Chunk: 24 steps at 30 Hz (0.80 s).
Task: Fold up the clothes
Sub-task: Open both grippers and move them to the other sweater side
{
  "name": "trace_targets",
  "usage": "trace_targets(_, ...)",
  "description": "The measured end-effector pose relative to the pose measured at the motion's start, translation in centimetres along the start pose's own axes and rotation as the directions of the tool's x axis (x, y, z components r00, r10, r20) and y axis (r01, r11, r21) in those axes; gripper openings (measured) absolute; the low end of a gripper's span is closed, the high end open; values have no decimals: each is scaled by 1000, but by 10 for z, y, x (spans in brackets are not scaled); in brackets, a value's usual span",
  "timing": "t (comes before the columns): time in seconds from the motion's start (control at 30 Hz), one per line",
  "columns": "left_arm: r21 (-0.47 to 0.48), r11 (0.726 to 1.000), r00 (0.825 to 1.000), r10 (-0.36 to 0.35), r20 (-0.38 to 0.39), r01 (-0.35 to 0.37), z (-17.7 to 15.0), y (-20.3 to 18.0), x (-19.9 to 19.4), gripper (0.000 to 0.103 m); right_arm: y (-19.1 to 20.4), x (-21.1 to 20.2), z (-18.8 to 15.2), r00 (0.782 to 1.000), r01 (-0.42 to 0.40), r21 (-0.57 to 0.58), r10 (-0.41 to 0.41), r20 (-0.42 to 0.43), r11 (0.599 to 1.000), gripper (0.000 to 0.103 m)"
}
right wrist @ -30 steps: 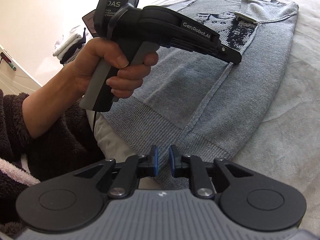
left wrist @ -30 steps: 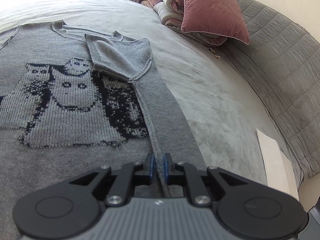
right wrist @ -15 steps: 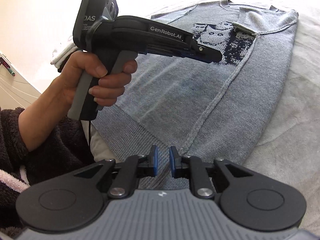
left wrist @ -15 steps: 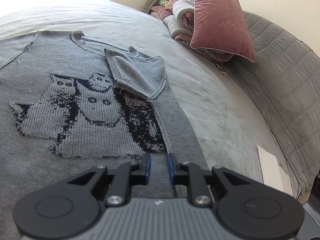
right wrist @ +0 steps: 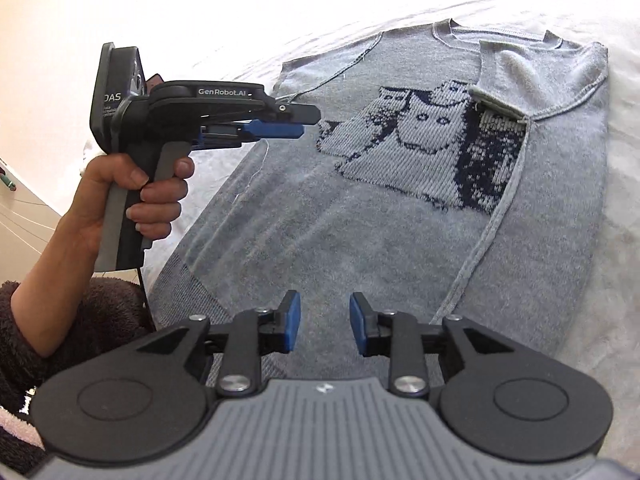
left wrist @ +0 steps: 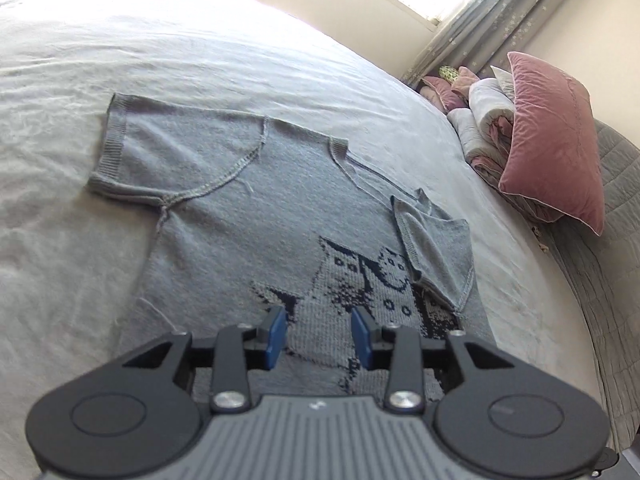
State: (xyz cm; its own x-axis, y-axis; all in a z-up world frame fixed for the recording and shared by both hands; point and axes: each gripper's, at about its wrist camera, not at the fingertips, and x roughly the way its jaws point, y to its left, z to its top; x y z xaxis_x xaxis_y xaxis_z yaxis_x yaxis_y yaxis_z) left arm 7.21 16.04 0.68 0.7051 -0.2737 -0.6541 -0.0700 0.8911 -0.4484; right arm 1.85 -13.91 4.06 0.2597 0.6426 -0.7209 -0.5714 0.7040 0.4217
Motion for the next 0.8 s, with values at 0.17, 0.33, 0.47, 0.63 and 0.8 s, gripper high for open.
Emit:
trace_targets(0.17, -54, 989, 988, 138, 68, -134, 44, 53, 1, 44, 2, 8, 58, 995, 6, -51, 0, 100, 999, 36)
trace_targets(0.33, -56, 979, 971, 204, 127, -198, 74, 94, 15, 44, -7, 27, 102, 965, 20, -53, -5, 262, 998, 36)
trace_targets(0.47, -12, 976, 962, 217, 165, -218, 86, 114, 34, 47, -13, 51, 125, 932, 120, -75, -86, 352, 990, 36)
trace_targets(0.63, -7, 982, 953, 185, 239, -189, 92, 131, 57, 49, -32, 92, 147, 868, 287, -68, -229, 440, 955, 36)
trace_targets(0.8, -3, 982, 945, 181, 273, -188, 102, 135, 72, 49, -47, 131, 156, 819, 370, -37, -307, 485, 928, 36)
